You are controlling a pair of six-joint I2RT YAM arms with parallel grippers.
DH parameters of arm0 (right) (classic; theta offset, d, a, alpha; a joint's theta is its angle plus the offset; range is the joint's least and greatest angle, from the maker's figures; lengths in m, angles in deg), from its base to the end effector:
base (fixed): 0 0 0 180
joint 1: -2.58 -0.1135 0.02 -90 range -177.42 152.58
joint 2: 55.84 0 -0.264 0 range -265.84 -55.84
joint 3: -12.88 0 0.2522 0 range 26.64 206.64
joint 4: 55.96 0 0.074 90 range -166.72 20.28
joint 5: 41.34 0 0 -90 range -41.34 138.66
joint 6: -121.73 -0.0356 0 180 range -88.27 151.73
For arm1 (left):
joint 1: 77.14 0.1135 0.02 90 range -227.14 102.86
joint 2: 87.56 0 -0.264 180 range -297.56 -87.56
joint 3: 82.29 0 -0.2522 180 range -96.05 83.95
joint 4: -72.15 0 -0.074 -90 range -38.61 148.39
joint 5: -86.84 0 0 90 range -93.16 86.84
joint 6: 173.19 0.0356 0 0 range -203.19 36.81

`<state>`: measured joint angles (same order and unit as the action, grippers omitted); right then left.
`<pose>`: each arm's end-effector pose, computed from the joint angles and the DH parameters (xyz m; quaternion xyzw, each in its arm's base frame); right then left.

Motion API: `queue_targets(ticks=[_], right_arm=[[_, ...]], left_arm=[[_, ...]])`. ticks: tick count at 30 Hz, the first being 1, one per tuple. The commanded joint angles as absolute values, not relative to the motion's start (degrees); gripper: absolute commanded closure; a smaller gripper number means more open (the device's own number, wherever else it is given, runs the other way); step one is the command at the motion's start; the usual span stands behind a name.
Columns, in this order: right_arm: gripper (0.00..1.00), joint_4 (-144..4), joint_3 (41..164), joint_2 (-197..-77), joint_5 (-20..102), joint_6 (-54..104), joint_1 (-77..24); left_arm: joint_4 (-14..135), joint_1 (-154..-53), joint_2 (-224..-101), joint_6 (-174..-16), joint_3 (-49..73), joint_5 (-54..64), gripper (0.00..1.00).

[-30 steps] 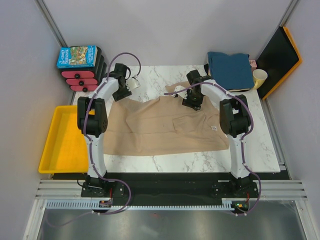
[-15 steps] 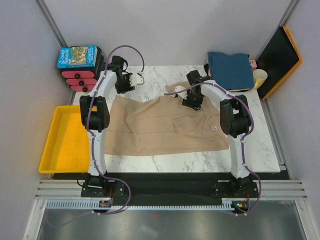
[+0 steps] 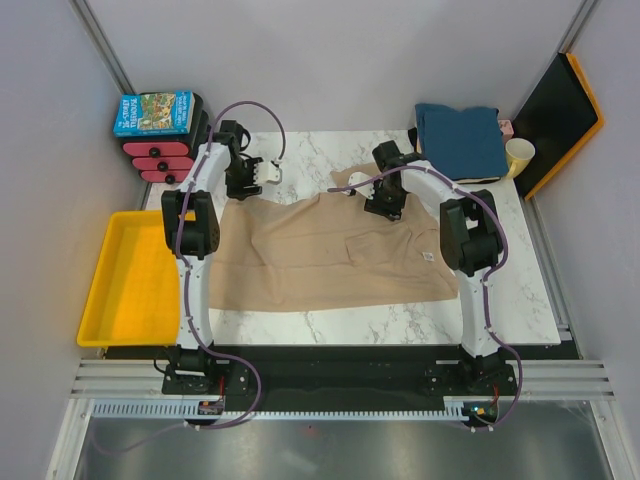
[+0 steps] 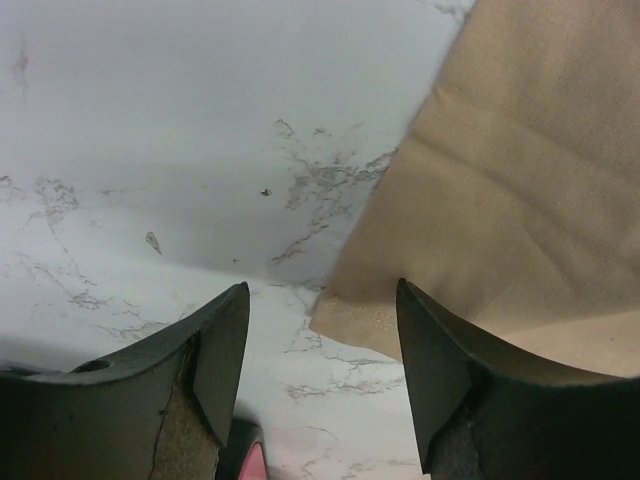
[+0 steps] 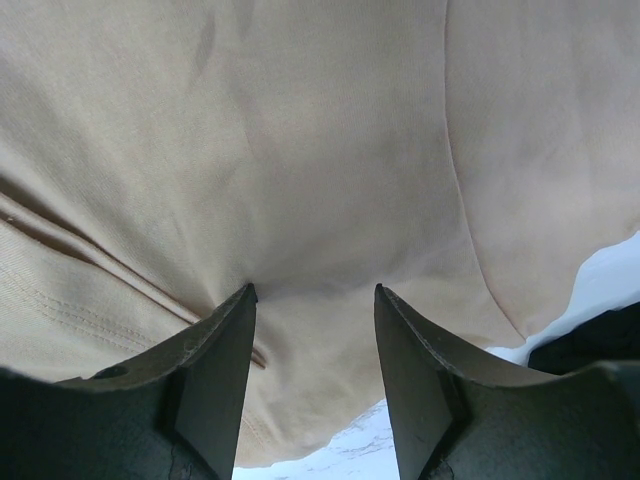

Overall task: Fold and stack the t-shirts
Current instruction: Grap the side of the flattened tshirt furthest away from the robot with both arms

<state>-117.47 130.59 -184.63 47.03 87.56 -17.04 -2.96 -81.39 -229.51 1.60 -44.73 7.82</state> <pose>0.4383 0.1573 0.1662 -0.6065 0.7804 -0.0337 0.1482 0.5071 -0.0445 0.1733 0.7008 0.6944 0.0138 0.1629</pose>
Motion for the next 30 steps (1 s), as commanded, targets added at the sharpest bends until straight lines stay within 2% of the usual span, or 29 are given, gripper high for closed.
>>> queue_targets(ticks=[1, 12, 15, 18, 19, 21, 23, 30], right_arm=[[0.41, -119.73, 131.23, -186.44, 46.55, 88.24, -17.64], [0.41, -120.17, 133.61, -186.01, 46.99, 89.12, -18.17], [0.41, -120.17, 134.48, -185.3, 46.9, 89.21, -18.17], [0.41, -120.17, 135.28, -184.6, 46.99, 89.38, -18.17], [0.41, -120.17, 135.36, -184.34, 47.08, 89.56, -18.17], [0.41, -120.26, 135.45, -183.2, 47.08, 89.82, -18.17], [0.41, -120.17, 135.45, -182.49, 47.43, 90.35, -18.17], [0.41, -116.14, 135.28, -179.33, 48.05, 88.16, -17.29]], left_arm=[[-5.6, -81.27, -230.03, 6.28, -46.92, 10.2, 0.32], [-10.43, -81.45, -233.55, 8.91, -46.83, 6.34, 0.27], [-10.61, -81.53, -234.87, 9.27, -46.92, 4.93, 0.3], [-11.4, -81.71, -235.48, 9.27, -46.92, 4.49, 0.45], [-11.57, -81.8, -235.48, 9.18, -46.83, 4.4, 0.55], [-12.19, -82.06, -235.66, 8.75, -46.83, 4.13, 0.64], [-12.28, -82.32, -235.66, 8.13, -46.83, 3.96, 0.98], [-11.75, -82.59, -231.19, 0.49, -46.83, 5.62, 0.98]])
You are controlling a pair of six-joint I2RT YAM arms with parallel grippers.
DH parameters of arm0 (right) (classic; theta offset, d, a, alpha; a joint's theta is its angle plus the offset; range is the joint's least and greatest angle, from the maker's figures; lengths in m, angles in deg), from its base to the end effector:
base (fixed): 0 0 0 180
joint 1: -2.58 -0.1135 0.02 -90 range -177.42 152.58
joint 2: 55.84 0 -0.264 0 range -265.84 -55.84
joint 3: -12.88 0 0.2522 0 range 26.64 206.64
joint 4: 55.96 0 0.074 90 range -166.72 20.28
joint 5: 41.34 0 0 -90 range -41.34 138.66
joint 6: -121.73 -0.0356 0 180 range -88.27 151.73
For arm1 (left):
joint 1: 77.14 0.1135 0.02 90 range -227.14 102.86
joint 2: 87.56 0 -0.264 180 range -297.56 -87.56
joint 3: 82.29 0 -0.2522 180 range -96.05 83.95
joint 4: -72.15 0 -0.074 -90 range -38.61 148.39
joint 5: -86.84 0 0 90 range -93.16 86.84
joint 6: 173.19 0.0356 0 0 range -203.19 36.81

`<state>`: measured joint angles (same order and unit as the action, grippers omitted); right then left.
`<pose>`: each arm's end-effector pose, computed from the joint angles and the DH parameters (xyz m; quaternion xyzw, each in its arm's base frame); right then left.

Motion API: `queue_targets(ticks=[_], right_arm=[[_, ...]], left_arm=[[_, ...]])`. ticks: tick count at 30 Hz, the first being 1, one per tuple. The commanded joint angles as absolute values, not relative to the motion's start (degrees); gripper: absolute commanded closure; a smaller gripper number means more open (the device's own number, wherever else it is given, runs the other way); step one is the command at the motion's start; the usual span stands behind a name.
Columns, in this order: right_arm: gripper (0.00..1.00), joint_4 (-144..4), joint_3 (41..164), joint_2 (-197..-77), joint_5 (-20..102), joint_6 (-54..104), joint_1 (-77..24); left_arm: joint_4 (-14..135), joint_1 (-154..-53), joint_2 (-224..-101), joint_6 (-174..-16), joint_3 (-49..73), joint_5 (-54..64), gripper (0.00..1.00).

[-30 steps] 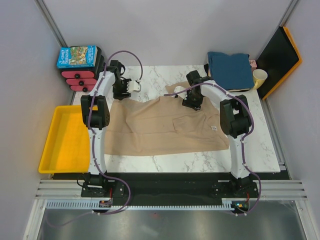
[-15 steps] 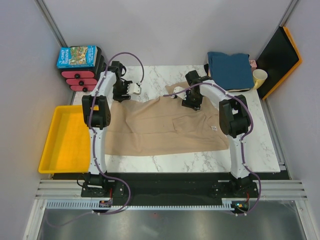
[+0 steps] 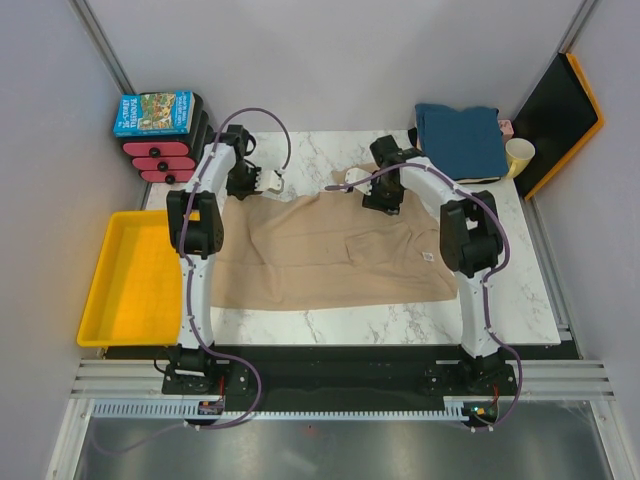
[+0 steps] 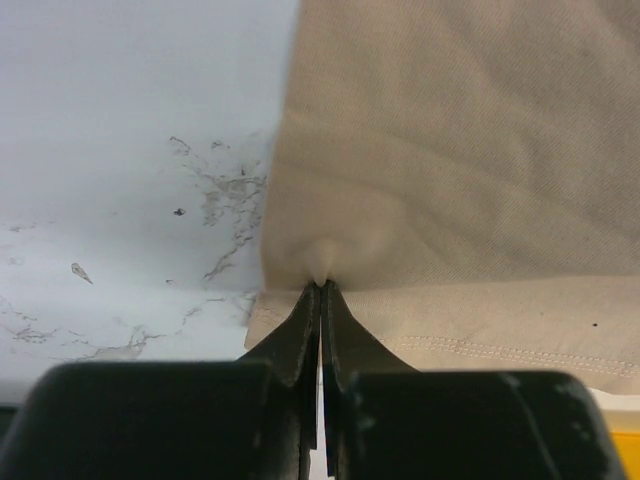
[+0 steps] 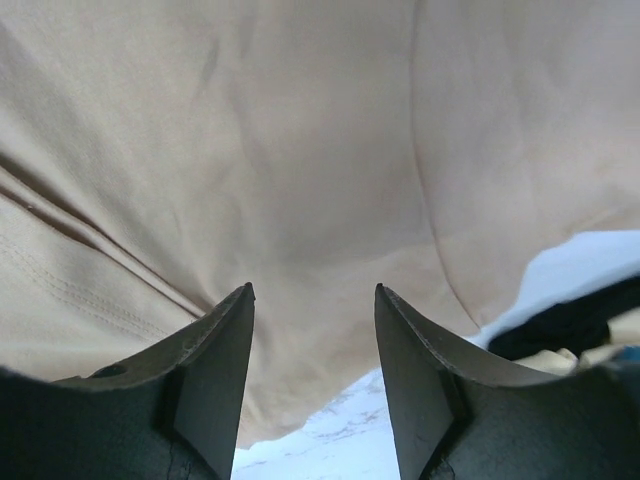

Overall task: Fold and stack the t-shirts
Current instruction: Grap the side of the flattened tshirt furthest away from the robot with both arms

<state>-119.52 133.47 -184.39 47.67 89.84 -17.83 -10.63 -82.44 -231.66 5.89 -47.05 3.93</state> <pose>0.4394 0.1641 0.1811 -0.6257 0.7633 -0.0438 0.1547 0.4985 -0.0507 0.1629 0.7334 0.6735 -0.0001 0.0922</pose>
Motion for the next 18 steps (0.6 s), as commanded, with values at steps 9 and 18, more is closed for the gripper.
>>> queue_targets(ticks=[9, 18], right_arm=[[0.31, -108.57, 147.48, -187.31, 41.64, 67.08, -9.82], [0.3, -95.75, 153.21, -196.9, 39.26, 56.96, -8.59]], left_arm=[[-9.2, -83.47, -218.97, -4.88, -38.15, 6.77, 0.98], [-8.85, -85.31, -214.22, -7.34, -33.3, 6.51, 0.98]])
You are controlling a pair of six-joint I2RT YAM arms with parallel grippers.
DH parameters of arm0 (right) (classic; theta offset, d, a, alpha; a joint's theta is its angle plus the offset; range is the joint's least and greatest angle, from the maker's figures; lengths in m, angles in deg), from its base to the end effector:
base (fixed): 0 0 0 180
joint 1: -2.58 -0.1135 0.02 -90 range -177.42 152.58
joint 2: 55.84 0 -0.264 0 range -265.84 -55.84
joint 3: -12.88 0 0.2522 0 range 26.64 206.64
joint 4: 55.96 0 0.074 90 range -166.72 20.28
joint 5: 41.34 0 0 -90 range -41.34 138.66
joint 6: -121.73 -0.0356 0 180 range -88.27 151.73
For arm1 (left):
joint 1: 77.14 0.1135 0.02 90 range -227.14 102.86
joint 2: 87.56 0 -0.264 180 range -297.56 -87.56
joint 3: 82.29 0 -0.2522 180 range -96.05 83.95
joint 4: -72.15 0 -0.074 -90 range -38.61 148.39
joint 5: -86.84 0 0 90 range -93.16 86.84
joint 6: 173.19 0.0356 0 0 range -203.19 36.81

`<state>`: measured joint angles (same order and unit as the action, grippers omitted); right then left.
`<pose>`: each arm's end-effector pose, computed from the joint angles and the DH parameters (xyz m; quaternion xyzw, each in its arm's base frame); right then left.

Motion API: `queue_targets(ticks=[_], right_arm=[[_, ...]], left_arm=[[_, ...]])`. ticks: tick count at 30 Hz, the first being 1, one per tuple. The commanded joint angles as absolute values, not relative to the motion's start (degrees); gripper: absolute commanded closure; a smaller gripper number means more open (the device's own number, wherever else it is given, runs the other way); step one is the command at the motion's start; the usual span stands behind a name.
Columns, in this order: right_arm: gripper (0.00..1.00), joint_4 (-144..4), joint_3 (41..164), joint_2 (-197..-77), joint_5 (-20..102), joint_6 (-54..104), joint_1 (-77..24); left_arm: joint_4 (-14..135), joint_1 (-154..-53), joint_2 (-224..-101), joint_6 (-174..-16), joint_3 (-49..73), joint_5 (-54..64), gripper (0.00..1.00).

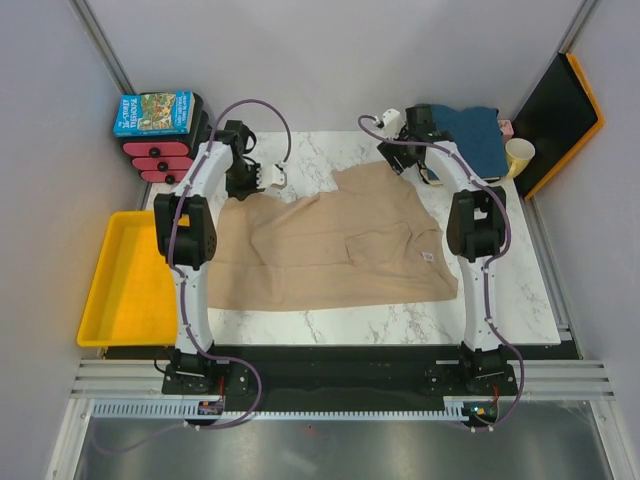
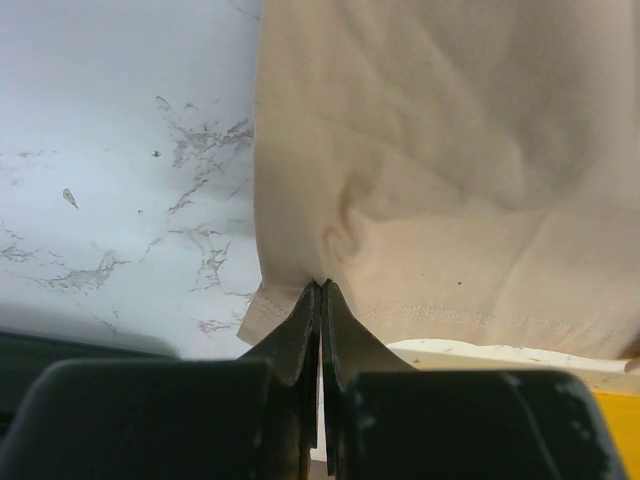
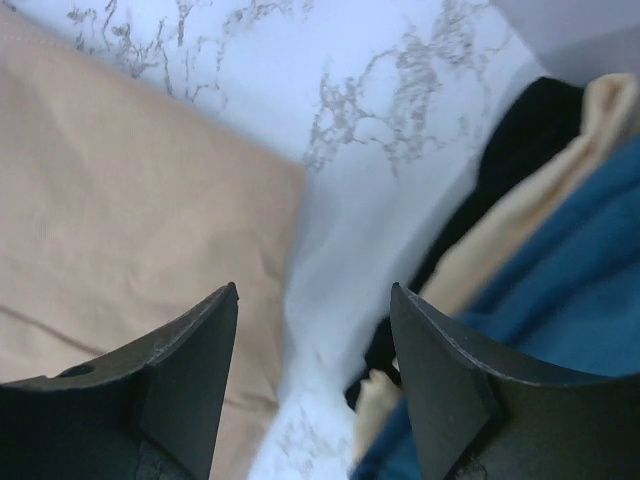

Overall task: Fold and stack the t-shirts
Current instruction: Grap the side of the flattened tshirt furthest away from the robot with both arms

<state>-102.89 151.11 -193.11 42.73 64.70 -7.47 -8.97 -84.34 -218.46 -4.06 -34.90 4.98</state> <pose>0.5332 0.0982 0.2182 -0.3575 0.8543 -0.0274 0.3764 0.4607 -0.0633 0.2132 0.6842 0.7200 -0.0031 0.1160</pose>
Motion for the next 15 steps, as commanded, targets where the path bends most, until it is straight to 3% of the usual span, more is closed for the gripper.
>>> queue_targets(ticks=[1, 9, 15], right_arm=[[0.3, -94.78, 153.56, -197.34, 38.56, 56.0, -8.59], [0.25, -86.69, 155.23, -201.12, 37.5, 48.17, -7.53], [0.24, -86.16, 156.55, -202.79, 27.95, 45.01, -5.95]], left_arm=[[-8.94, -85.49, -213.78, -7.43, -32.95, 6.51, 0.98], [-9.11, -86.81, -209.91, -8.57, -29.61, 4.92, 0.98], [-10.17, -87.16, -209.47, -9.63, -29.6, 3.25, 0.98]])
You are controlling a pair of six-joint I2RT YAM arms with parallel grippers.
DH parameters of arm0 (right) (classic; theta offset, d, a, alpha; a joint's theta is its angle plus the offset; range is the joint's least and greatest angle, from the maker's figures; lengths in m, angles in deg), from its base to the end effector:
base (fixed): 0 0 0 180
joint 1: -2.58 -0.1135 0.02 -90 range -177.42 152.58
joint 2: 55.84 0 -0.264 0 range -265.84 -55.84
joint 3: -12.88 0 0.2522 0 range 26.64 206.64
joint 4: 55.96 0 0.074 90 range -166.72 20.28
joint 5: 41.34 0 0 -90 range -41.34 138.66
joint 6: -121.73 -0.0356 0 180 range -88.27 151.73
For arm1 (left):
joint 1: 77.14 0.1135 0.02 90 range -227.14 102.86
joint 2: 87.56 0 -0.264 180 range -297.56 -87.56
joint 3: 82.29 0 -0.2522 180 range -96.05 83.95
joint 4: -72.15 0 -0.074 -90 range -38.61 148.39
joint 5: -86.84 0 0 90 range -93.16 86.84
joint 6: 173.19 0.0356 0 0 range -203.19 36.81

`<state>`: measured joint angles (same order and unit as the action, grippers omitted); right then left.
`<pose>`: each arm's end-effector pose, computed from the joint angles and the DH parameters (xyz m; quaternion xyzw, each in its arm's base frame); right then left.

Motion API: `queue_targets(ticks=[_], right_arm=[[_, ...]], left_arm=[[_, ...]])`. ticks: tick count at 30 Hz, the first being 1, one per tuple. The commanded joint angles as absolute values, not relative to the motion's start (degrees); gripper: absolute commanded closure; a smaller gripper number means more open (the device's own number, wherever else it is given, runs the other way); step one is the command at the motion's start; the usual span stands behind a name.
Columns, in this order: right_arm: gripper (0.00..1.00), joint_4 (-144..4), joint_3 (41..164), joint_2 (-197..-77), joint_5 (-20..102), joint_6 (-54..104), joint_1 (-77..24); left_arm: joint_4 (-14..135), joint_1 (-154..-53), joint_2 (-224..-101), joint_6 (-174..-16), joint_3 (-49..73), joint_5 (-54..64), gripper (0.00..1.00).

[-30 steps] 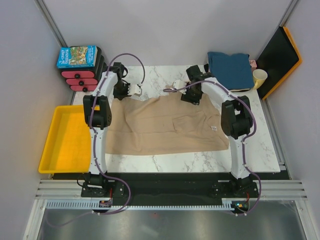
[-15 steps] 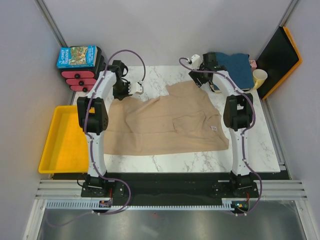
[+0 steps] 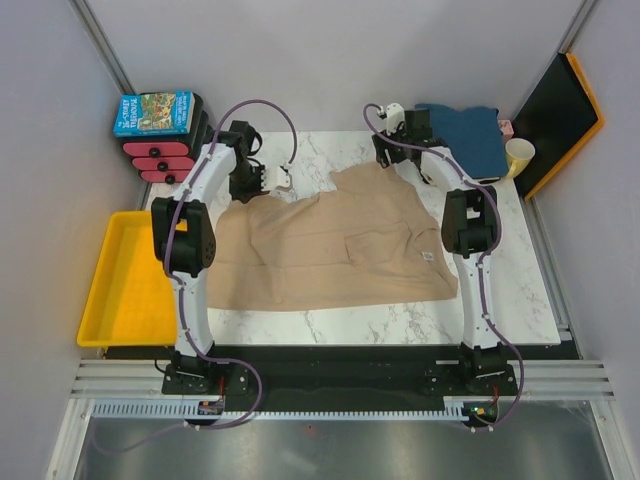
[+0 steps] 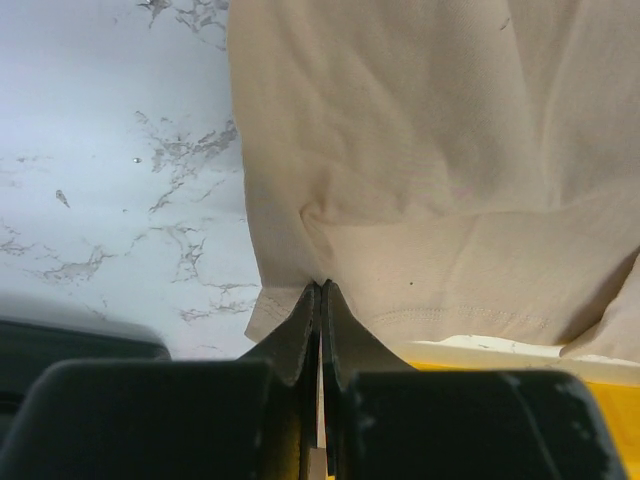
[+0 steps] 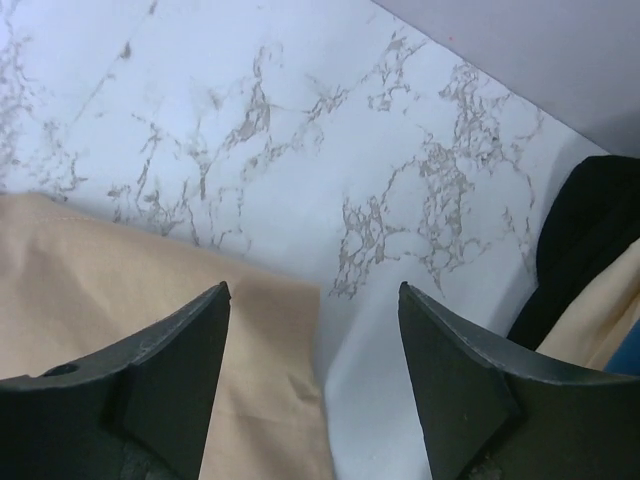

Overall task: Fold and stack the t-shirts
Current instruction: Grap the side of the flattened tshirt furthest away from the robot with both arms

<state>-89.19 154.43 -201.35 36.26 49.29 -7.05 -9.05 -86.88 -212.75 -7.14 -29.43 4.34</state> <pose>0.5664 0.1039 0.1798 -0.2560 0.8542 0.0659 0.4477 0.4374 -0.0798 0.2305 0.6807 0.7236 -0.0034 0.1139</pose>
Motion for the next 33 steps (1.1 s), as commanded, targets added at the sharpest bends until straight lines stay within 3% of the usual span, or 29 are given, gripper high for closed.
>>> queue_targets(ticks=[1, 9, 23, 33], right_arm=[[0.22, -86.25, 155.85, -202.62, 25.83, 44.56, -5.78], [0.19, -85.11, 155.06, -204.28, 9.73, 35.17, -4.54], [0.19, -81.67, 156.37, -201.65, 16.31, 31.2, -2.0], [0.2, -83.52, 153.56, -203.67, 8.07, 31.82, -0.94]], left_arm=[[-10.26, -87.16, -209.56, -9.63, -29.6, 2.91, 0.98], [-11.57, -87.42, -210.79, -9.89, -32.5, 1.06, 0.98], [-12.63, -88.3, -211.84, -10.59, -33.82, -0.44, 0.98], [-13.68, -89.09, -212.46, -10.68, -35.32, -1.14, 0.98]])
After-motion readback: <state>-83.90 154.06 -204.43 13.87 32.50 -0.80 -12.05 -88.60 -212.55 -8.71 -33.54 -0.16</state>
